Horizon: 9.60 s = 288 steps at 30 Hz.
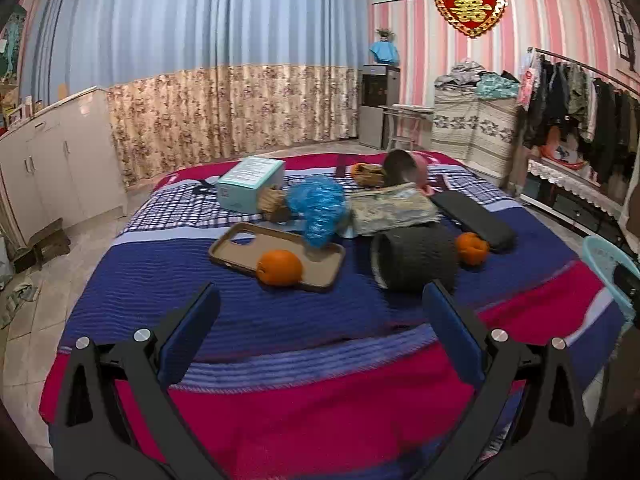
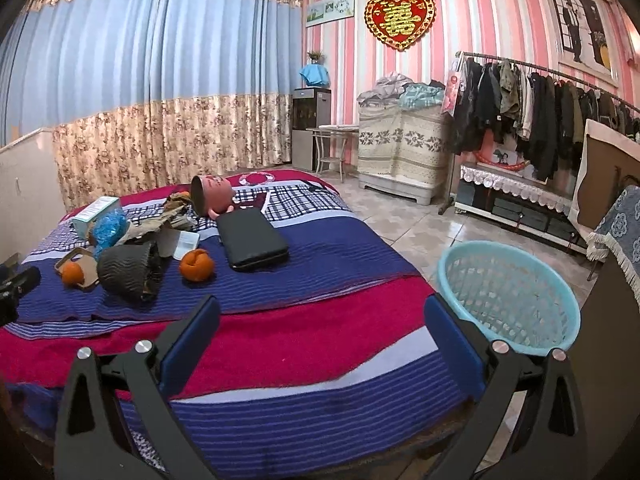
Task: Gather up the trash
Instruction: 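Grasp the orange on the phone case with the left tool while the right tool grasps the orange peel, then carry the orange and the peel in both tools over the light-blue basket, then open the left tool to drop the orange while the right tool drops the peel, then move the left tool to the bed and grasp the black ribbed cylinder, then grasp the printed snack packet with the right tool while the left tool holds the cylinder, then carry the cylinder and the snack packet in both tools over the basket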
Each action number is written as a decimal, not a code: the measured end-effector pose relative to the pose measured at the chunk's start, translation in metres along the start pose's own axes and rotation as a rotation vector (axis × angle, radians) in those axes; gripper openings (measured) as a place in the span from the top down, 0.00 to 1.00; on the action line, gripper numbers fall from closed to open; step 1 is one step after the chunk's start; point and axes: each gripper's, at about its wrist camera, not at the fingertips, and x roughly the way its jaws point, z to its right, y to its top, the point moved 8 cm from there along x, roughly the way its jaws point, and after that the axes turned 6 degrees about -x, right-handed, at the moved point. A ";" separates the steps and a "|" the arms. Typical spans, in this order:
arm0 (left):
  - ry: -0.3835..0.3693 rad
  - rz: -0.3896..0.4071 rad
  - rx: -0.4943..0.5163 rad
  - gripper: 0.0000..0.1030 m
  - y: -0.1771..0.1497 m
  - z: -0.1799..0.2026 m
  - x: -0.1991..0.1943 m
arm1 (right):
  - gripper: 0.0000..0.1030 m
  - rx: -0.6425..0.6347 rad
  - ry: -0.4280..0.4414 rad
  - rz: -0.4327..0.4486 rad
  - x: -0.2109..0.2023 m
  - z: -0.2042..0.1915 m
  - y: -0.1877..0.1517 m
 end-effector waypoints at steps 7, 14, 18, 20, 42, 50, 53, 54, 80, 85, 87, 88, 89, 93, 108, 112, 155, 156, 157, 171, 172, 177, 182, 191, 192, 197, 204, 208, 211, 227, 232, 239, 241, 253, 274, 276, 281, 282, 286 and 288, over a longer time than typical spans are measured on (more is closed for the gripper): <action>0.061 -0.023 -0.004 0.05 0.010 -0.030 0.038 | 0.04 -0.023 0.028 -0.089 0.033 -0.014 -0.006; 0.088 -0.107 -0.008 0.13 0.016 -0.047 0.084 | 0.04 -0.027 0.038 -0.117 0.056 -0.024 -0.001; 0.050 -0.183 -0.043 0.27 0.012 -0.049 0.108 | 0.04 -0.028 0.073 -0.120 0.068 -0.033 0.007; 0.021 -0.212 -0.054 0.31 0.010 -0.047 0.119 | 0.04 -0.034 0.085 -0.125 0.075 -0.038 0.010; 0.036 -0.221 -0.020 0.67 0.014 -0.057 0.108 | 0.55 -0.163 0.359 -0.328 0.162 -0.148 0.003; 0.030 -0.171 -0.004 0.67 0.035 -0.041 0.093 | 0.72 -0.142 0.377 -0.232 0.137 -0.127 0.020; 0.002 -0.143 -0.001 0.67 0.046 -0.022 0.086 | 0.72 -0.138 0.346 -0.182 0.118 -0.102 0.030; -0.011 -0.135 0.000 0.66 0.050 -0.014 0.084 | 0.72 -0.134 0.334 -0.170 0.112 -0.093 0.032; -0.458 -0.040 0.223 0.66 0.056 0.325 0.045 | 0.72 0.201 -0.184 -0.083 0.054 0.237 -0.005; -0.549 -0.063 0.271 0.66 0.035 0.387 0.040 | 0.72 0.253 -0.210 -0.090 0.056 0.255 -0.019; -0.582 -0.083 0.292 0.66 0.026 0.407 0.039 | 0.72 0.279 -0.221 -0.092 0.055 0.264 -0.023; -0.592 -0.091 0.300 0.66 0.022 0.414 0.041 | 0.72 0.290 -0.222 -0.096 0.056 0.268 -0.026; -0.609 -0.098 0.308 0.66 0.017 0.424 0.041 | 0.72 0.305 -0.224 -0.105 0.058 0.271 -0.030; -0.653 -0.127 0.340 0.66 -0.002 0.458 0.047 | 0.72 0.327 -0.236 -0.142 0.065 0.281 -0.043; -0.702 -0.201 0.456 0.61 -0.049 0.526 0.070 | 0.72 0.400 -0.287 -0.165 0.080 0.310 -0.064; -0.694 -0.196 0.445 0.47 -0.044 0.530 0.076 | 0.72 0.401 -0.283 -0.176 0.084 0.309 -0.067; -0.314 -0.001 0.108 0.05 0.084 0.231 0.044 | 0.07 0.205 -0.231 -0.101 0.085 0.201 -0.002; -0.299 0.004 0.106 0.05 0.084 0.223 0.043 | 0.07 0.196 -0.227 -0.099 0.085 0.197 0.000; -0.287 0.008 0.103 0.05 0.085 0.215 0.042 | 0.07 0.185 -0.220 -0.096 0.085 0.192 0.002; -0.172 -0.064 0.087 0.05 0.041 0.127 0.058 | 0.07 0.152 -0.141 -0.090 0.084 0.150 0.012; -0.167 -0.070 0.089 0.05 0.039 0.127 0.060 | 0.07 0.151 -0.134 -0.093 0.084 0.146 0.012; -0.143 -0.122 0.087 0.05 0.022 0.116 0.081 | 0.07 0.117 -0.113 -0.105 0.086 0.131 0.013; -0.102 -0.182 0.082 0.05 0.006 0.105 0.102 | 0.07 0.093 -0.100 -0.120 0.088 0.121 0.011; -0.119 -0.254 0.093 0.28 -0.006 0.106 0.113 | 0.07 0.074 -0.065 -0.131 0.089 0.099 0.015; -0.121 -0.257 0.102 0.29 -0.006 0.106 0.112 | 0.07 0.072 -0.053 -0.128 0.089 0.093 0.017; -0.115 -0.236 0.105 0.30 0.000 0.091 0.098 | 0.07 0.036 0.010 -0.123 0.089 0.061 0.026; -0.121 -0.202 0.098 0.30 0.012 0.047 0.060 | 0.07 -0.070 0.117 -0.146 0.097 -0.007 0.040; -0.080 -0.177 0.085 0.30 0.019 0.010 0.047 | 0.07 -0.100 0.180 -0.156 0.104 -0.045 0.049; -0.004 -0.140 0.065 0.30 0.030 -0.022 0.050 | 0.07 -0.106 0.228 -0.176 0.113 -0.072 0.053; 0.118 -0.116 -0.090 0.30 0.042 -0.108 0.091 | 0.42 -0.106 0.391 -0.380 0.173 -0.211 0.016; 0.105 -0.096 -0.061 0.30 0.046 -0.092 0.088 | 0.94 -0.097 0.450 -0.351 0.166 -0.214 0.019; 0.067 -0.069 -0.034 0.30 0.057 -0.061 0.077 | 0.98 -0.055 0.475 -0.261 0.138 -0.171 0.035; 0.052 -0.063 -0.023 0.30 0.059 -0.049 0.075 | 0.98 -0.039 0.459 -0.231 0.127 -0.145 0.041; -0.147 -0.037 0.058 0.30 0.071 0.090 0.066 | 0.98 0.097 0.251 -0.108 0.073 0.032 0.047; -0.367 -0.056 0.200 0.30 0.043 0.280 0.055 | 0.98 0.284 -0.070 -0.069 0.054 0.222 0.006; -0.376 -0.061 0.211 0.30 0.040 0.294 0.056 | 0.98 0.298 -0.086 -0.075 0.056 0.233 0.001; -0.413 -0.076 0.238 0.30 0.033 0.332 0.056 | 0.98 0.355 -0.117 -0.087 0.056 0.259 -0.012; -0.423 -0.075 0.249 0.30 0.031 0.341 0.054 | 0.98 0.363 -0.124 -0.090 0.057 0.263 -0.014; -0.468 -0.064 0.291 0.30 0.025 0.378 0.048 | 0.98 0.390 -0.147 -0.098 0.057 0.278 -0.022; -0.487 -0.066 0.305 0.30 0.018 0.394 0.047 | 0.98 0.390 -0.162 -0.107 0.059 0.283 -0.025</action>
